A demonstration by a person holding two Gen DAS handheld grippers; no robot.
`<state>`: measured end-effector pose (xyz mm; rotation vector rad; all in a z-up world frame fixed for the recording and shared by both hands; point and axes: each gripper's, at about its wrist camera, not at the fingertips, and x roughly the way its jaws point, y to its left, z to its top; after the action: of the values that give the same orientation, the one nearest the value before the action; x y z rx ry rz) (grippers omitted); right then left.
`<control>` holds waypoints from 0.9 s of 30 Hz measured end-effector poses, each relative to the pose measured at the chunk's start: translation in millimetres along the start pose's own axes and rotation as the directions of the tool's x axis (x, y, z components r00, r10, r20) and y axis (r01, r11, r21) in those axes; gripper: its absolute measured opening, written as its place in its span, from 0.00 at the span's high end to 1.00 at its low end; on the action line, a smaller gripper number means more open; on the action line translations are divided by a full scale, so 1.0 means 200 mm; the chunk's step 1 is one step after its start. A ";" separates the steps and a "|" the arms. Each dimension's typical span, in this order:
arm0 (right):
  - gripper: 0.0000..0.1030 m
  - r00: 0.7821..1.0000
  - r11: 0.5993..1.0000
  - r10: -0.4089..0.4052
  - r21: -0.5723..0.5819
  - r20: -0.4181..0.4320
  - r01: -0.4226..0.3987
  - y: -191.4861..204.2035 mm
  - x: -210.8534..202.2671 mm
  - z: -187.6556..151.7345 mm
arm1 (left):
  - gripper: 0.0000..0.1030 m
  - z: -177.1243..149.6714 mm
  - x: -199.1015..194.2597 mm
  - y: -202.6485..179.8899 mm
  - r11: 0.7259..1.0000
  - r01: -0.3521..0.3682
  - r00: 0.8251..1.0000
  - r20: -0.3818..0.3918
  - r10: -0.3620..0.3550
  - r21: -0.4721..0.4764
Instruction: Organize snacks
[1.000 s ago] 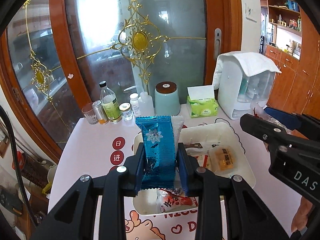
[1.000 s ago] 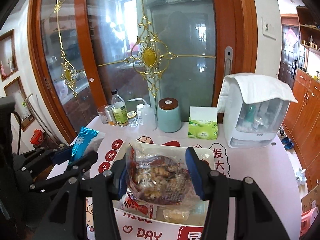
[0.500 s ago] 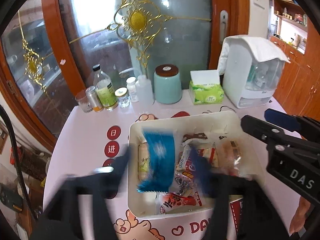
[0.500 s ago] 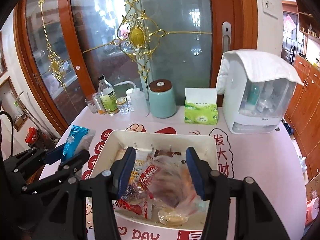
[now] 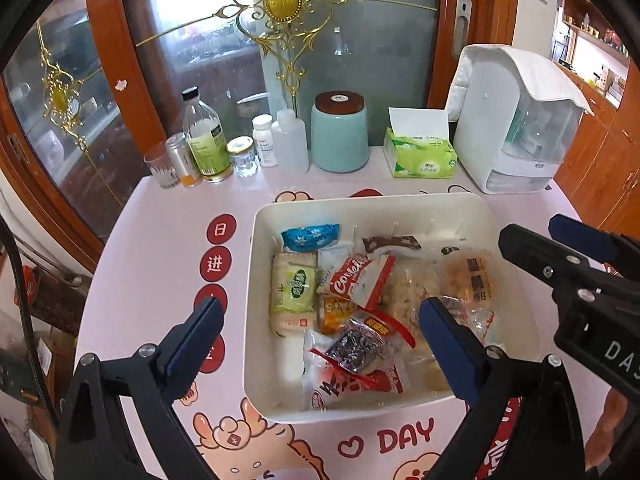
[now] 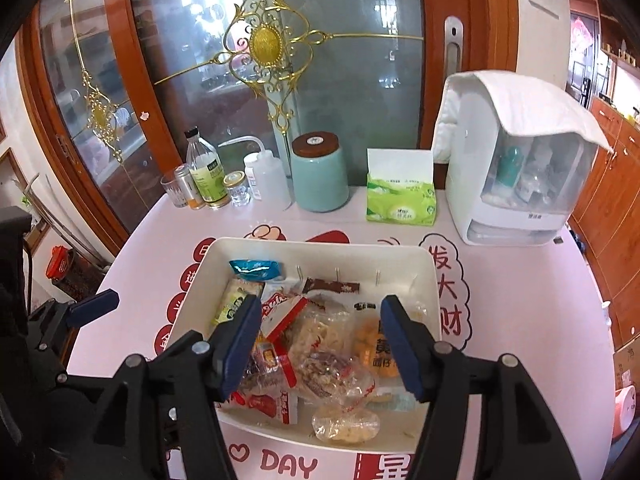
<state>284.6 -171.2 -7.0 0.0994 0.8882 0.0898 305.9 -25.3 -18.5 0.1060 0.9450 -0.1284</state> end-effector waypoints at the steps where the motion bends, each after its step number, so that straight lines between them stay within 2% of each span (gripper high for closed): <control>1: 0.39 1.000 1.000 0.000 0.002 -0.003 0.000 0.00 0.00 0.00 | 0.05 0.00 0.00 0.00 1.000 0.004 1.000 -0.004 -0.004 -0.002; 15: 0.32 0.997 0.999 0.025 0.040 -0.070 -0.023 -0.02 -0.03 -0.17 | 0.05 -0.14 -0.10 -0.04 1.000 0.020 0.999 -0.041 -0.020 -0.003; 21: 0.32 0.997 0.995 0.040 0.097 -0.069 -0.034 -0.08 -0.17 -0.33 | 0.05 -0.31 -0.24 -0.10 1.000 0.020 0.999 -0.035 -0.020 0.000; 27: 0.32 0.996 0.992 0.062 0.116 -0.071 -0.053 -0.11 -0.36 -0.55 | 0.05 -0.56 -0.45 -0.18 1.000 0.015 1.000 -0.013 -0.014 0.007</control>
<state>154.5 -195.7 -23.6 0.2296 0.9647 0.0972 158.0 -39.3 -12.2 0.1071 0.9588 -0.1448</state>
